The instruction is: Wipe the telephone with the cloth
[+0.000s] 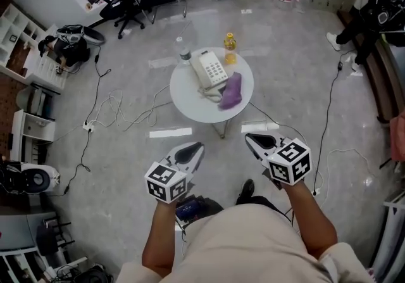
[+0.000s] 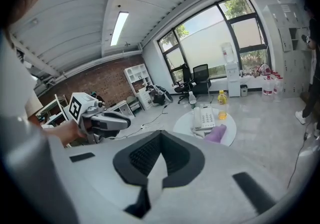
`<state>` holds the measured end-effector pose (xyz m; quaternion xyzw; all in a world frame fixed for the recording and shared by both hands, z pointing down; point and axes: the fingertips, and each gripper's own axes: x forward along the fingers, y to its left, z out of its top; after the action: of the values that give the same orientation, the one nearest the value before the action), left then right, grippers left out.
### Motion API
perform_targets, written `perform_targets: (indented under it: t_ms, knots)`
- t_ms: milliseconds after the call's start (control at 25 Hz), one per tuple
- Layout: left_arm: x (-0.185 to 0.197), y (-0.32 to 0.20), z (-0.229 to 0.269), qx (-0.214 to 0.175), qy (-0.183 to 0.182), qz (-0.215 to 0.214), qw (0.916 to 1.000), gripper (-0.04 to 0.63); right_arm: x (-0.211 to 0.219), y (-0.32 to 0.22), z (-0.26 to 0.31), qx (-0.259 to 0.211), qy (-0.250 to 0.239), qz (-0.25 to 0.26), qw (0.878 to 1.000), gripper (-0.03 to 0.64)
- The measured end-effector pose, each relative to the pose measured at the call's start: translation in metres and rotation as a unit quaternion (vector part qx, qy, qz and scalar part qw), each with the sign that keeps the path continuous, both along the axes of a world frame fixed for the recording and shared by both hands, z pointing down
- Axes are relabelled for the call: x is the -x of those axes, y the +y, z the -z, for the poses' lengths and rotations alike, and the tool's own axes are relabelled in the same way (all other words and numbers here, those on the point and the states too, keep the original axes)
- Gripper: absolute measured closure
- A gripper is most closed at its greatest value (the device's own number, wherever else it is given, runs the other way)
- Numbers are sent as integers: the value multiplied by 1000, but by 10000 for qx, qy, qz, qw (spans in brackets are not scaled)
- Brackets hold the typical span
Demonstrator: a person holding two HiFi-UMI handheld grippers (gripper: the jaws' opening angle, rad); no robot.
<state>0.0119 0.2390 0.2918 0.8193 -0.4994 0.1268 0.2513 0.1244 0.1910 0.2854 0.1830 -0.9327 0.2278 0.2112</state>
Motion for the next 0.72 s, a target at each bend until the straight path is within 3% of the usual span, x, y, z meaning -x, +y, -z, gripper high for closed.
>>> perform_targets:
  t_ms: [160, 280, 400, 520, 600, 720]
  knots:
    - [-2, -13, -13, 79, 238, 71, 9997, 565, 3, -13, -31, 226, 156, 44, 9996, 623]
    - [2, -22, -39, 225, 403, -206, 9987, 565, 19, -16, -60, 450, 209, -51, 9988, 623]
    - [20, -43, -67, 347, 427, -440, 9975, 565, 35, -33, -63, 315, 277, -283, 9987, 623]
    - [32, -65, -72, 398, 214, -920, 9947, 565, 39, -50, -37, 56, 203, -752, 9969, 623]
    - [39, -81, -63, 225, -70, -1259, 9918, 565, 38, -55, -23, -70, 254, -947, 9952, 623]
    - [55, -107, -48, -70, -180, -1346, 9907, 565, 35, -67, -14, -191, 381, -1197, 9919, 623]
